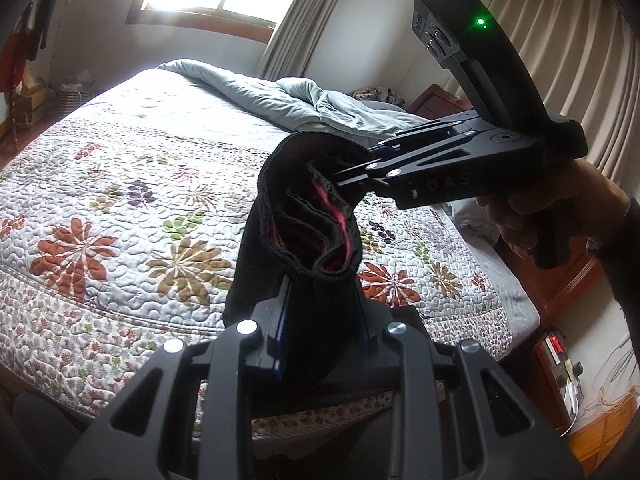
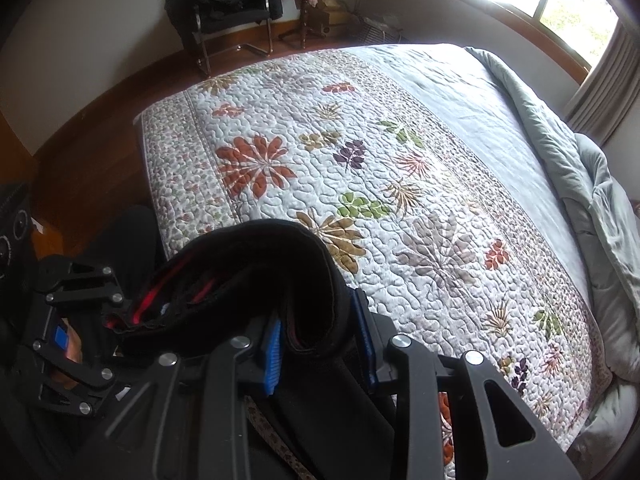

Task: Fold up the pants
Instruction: 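Lift and carry the held trousers above the quilt with both tools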

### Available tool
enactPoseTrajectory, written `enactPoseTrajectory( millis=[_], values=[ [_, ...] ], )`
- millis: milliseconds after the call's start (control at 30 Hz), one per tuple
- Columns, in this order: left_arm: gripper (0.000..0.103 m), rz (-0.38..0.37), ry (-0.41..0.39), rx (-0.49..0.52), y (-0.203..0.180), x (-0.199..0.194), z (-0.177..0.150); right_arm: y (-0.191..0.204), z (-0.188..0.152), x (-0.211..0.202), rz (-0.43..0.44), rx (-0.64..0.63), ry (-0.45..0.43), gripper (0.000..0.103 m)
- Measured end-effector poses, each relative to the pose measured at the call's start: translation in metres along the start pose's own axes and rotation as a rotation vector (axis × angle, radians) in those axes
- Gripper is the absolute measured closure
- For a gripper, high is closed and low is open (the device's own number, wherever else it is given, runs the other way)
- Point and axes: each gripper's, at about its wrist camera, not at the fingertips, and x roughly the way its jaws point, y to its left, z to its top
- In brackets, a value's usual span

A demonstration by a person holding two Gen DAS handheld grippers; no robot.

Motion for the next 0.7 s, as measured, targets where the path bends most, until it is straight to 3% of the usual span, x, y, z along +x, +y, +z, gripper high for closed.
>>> enactPoseTrajectory(
  millis=[700],
  values=[
    [0.078,-0.042,0.054,0.068,-0.036,0.038,-0.006,-0.042,-0.047,0.002,0.02,0.069,-0.021,0.072]
  ],
)
